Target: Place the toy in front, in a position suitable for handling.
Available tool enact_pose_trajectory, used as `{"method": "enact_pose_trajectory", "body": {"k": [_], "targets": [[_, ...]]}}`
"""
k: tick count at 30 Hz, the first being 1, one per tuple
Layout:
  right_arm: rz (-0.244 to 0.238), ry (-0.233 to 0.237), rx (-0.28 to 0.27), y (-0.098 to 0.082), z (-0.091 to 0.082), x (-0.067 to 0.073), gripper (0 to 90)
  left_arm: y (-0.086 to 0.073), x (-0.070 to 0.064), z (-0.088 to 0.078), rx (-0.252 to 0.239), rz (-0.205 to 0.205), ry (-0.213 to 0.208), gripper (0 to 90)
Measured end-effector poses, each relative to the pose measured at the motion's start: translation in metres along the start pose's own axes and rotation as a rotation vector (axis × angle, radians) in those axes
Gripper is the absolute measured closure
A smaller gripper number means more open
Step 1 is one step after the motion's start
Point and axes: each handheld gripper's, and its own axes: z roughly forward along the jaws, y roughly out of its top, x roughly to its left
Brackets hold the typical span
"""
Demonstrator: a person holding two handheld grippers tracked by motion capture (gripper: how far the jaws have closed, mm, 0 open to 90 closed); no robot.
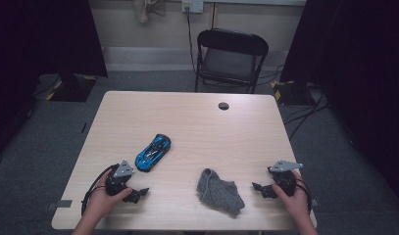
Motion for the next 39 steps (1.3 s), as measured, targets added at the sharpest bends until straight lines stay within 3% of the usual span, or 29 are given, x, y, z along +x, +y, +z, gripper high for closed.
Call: {"method": "enact_pose_trajectory", "body": {"k": [13, 15, 19, 20, 23, 25, 30, 34, 39], "targets": [[-0.003, 0.007, -0.001, 0.000, 0.000, -0.001, 6.6, -0.001, -0.001, -0.001, -0.001, -0.009, 0.002, 0.0], [-0.003, 0.006, 0.000, 0.000, 0.000, -0.001, 6.5, 0.001, -0.001, -0.002, 0.016, -0.013, 0.003, 0.6], [-0.003, 0.006, 0.000, 0.000, 0.000, -0.001, 6.6, 0.002, 0.000, -0.006, 0.010, -0.034, 0.017, 14.6], [-0.004, 0.006, 0.000, 0.000, 0.000, -0.001, 6.5, 0.003, 0.002, -0.007, 0.006, -0.059, 0.014, 18.4], [-0.004, 0.006, 0.000, 0.000, 0.000, -0.001, 6.5, 0.005, 0.002, -0.008, 0.015, -0.066, 0.011, 16.7], [-0.003, 0.006, 0.000, 0.000, 0.000, -0.001, 6.5, 0.009, 0.002, -0.009, 0.051, -0.055, 0.044, 15.8], [-0.004, 0.006, 0.000, 0.000, 0.000, -0.001, 6.5, 0.016, 0.004, -0.010, 0.041, -0.094, 0.032, 15.9], [-0.004, 0.005, 0.000, 0.000, 0.000, -0.001, 6.5, 0.026, 0.013, -0.010, 0.043, -0.080, 0.038, 16.0], [-0.004, 0.006, 0.000, 0.000, 0.000, -0.001, 6.5, 0.033, 0.020, -0.008, 0.040, -0.093, 0.053, 15.8]]}}
